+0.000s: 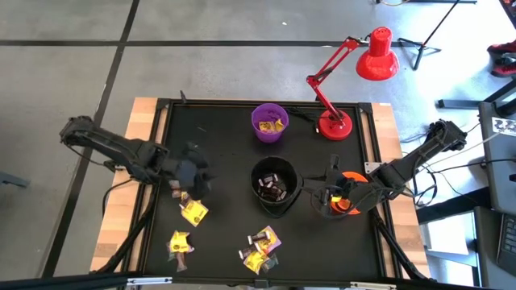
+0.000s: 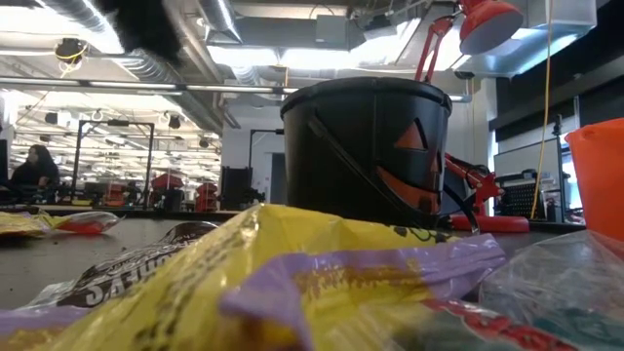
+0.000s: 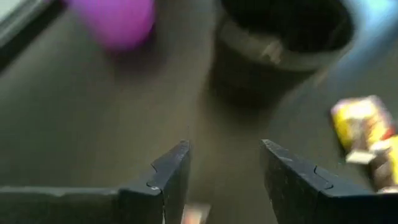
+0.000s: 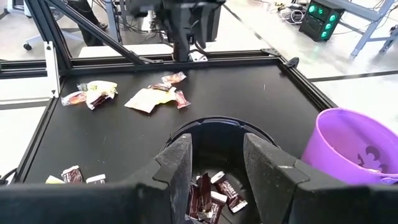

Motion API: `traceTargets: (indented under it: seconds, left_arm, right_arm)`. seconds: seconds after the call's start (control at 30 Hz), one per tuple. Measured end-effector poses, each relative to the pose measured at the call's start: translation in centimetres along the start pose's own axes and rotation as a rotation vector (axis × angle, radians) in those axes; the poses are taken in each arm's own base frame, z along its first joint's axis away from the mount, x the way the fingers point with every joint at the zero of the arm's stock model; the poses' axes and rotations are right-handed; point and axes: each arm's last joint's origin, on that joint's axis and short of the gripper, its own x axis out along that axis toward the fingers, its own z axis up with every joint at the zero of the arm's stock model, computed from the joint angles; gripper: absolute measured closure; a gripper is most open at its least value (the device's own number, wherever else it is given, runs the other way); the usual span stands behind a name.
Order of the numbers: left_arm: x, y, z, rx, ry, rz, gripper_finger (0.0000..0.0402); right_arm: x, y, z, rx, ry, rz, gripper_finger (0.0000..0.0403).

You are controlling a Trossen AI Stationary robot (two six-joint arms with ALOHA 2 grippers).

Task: Sort candy
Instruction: Put the brown chocolate into the black bucket

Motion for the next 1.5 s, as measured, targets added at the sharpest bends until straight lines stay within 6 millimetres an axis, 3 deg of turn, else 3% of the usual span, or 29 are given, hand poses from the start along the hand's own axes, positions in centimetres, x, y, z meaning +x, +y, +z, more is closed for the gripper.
traceTargets:
  seconds: [0.2, 0.5, 0.7, 0.83, 1.13, 1.27, 1.4, 1.5]
  left_arm:
    - [1.2, 0.2, -4.1, -0.089, 0.219, 0.186, 0.0224]
    - [5.3, 1.4, -11.0, -0.232, 0.461, 0.239, 0.0224]
    - [7.0, 2.2, -13.8, -0.317, 0.482, 0.208, 0.0224]
    - [7.6, 2.7, -14.7, -0.353, 0.456, 0.199, 0.0224]
    - [7.8, 2.7, -14.6, -0.316, 0.413, 0.187, 0.0238]
    - [7.9, 2.6, -14.6, -0.296, 0.402, 0.176, 0.0291]
    - [7.9, 2.6, -14.5, -0.294, 0.372, 0.188, 0.0378]
    - [7.8, 2.3, -13.9, -0.287, 0.315, 0.196, 0.0397]
  right_arm:
    - [0.0, 0.0, 0.0, 0.003, 0.0, 0.0, 0.026]
    - [0.0, 0.0, 0.0, 0.012, 0.005, 0.006, 0.026]
    - [0.0, 0.0, -0.1, 0.011, 0.007, 0.006, 0.026]
    - [0.0, 0.0, -0.1, 0.011, 0.005, 0.003, 0.026]
    - [0.0, 0.0, 0.0, 0.011, 0.004, -0.001, 0.026]
    - [0.0, 0.0, 0.0, 0.011, 0.003, -0.003, 0.026]
    - [0.0, 0.0, 0.0, 0.011, 0.003, -0.003, 0.026]
    - [0.0, 0.0, 0.0, 0.011, 0.003, -0.002, 0.026]
